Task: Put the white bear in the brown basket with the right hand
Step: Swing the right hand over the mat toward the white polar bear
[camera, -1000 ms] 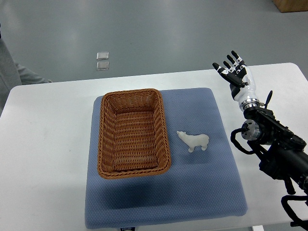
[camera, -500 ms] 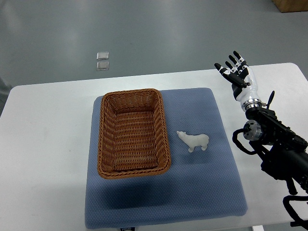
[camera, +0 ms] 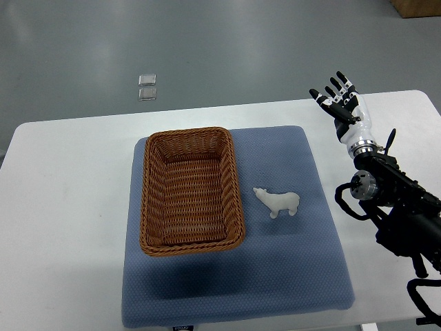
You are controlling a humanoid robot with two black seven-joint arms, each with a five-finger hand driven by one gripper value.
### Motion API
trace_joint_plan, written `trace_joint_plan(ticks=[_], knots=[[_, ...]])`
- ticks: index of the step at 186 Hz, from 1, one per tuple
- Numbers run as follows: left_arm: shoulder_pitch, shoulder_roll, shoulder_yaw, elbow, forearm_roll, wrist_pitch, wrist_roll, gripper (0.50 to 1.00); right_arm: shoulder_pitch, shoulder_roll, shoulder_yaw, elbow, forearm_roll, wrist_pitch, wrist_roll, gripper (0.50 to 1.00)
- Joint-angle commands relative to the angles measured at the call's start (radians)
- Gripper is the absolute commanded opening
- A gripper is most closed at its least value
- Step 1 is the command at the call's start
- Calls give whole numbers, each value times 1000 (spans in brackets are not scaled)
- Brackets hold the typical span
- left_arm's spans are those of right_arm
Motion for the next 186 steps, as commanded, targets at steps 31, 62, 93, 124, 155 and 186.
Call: trace_joint_plan(ticks=[31,62,93,124,155,186], knots=[[0,0,0,0,0,0,0,1000,11,-16,1,8,2,-2,-2,921],[0,0,0,0,0,0,0,1000,11,-34,-2,22,6,-2,-11,921],[0,0,0,0,0,0,0,1000,14,-71,-28,55,-11,4,-14,921],[0,0,0,0,0,0,0,1000,51,-146,-148,124,-97,-3,-18,919],[-2,0,-1,0,0,0,0,1000,111,-282,-330,201,-224,11,-17,917],[-4,0,-1,0,0,0,0,1000,186,-420,-475,316,-345,27,-18,919]])
